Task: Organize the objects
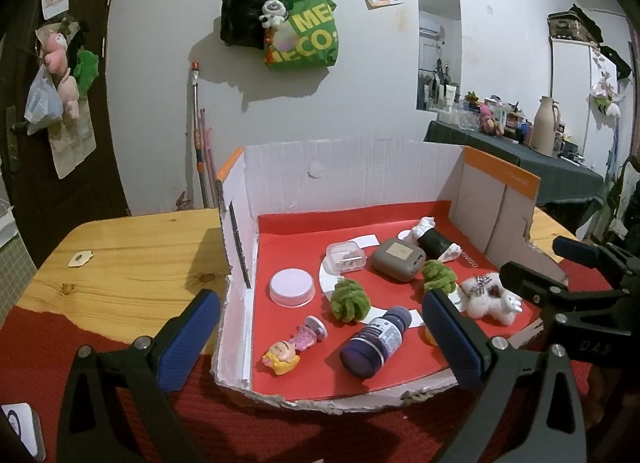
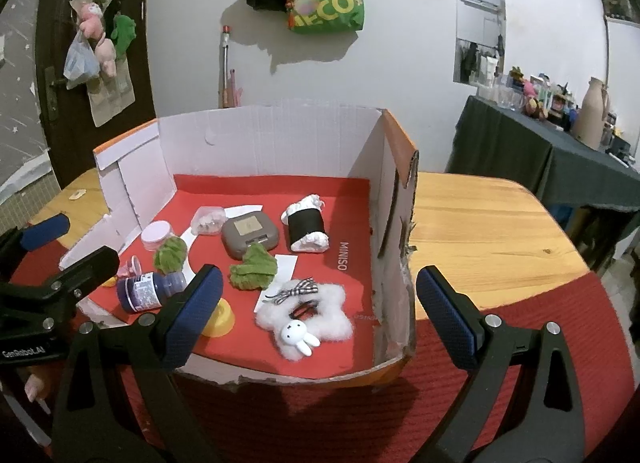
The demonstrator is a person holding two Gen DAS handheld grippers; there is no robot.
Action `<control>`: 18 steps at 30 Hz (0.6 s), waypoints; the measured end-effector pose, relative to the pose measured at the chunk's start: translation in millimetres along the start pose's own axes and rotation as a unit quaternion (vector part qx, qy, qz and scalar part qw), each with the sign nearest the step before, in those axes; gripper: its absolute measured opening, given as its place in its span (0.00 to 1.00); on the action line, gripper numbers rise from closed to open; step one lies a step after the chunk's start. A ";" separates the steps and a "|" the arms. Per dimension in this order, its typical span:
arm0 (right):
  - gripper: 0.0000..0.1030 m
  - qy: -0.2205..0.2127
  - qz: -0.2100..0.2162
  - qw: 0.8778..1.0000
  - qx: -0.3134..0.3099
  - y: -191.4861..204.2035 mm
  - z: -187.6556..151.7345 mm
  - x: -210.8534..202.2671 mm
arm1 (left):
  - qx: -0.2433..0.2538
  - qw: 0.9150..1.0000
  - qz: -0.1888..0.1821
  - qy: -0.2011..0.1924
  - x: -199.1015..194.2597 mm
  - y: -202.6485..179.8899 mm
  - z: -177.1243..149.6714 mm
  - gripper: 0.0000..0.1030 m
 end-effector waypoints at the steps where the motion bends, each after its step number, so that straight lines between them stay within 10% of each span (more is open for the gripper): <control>1: 0.96 0.001 0.001 1.000 0.001 -0.4 0.7 -2.6 | -0.002 1.000 0.000 0.001 -0.9 1.1 0.7 1.00; 18: 0.96 0.061 0.020 0.998 0.016 13.2 -17.2 -51.0 | -0.037 0.997 -0.002 0.068 -47.4 4.2 -16.4 1.00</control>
Point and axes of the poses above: each gripper's, at about its wrist camera, not at the fingertips, and x roughly the way its jaws point, y to its left, z to its top, the point moved 3 cm from there along x, roughly the way its jaws point, and after that the axes turned 13 degrees about -y, right-handed, at the moved point
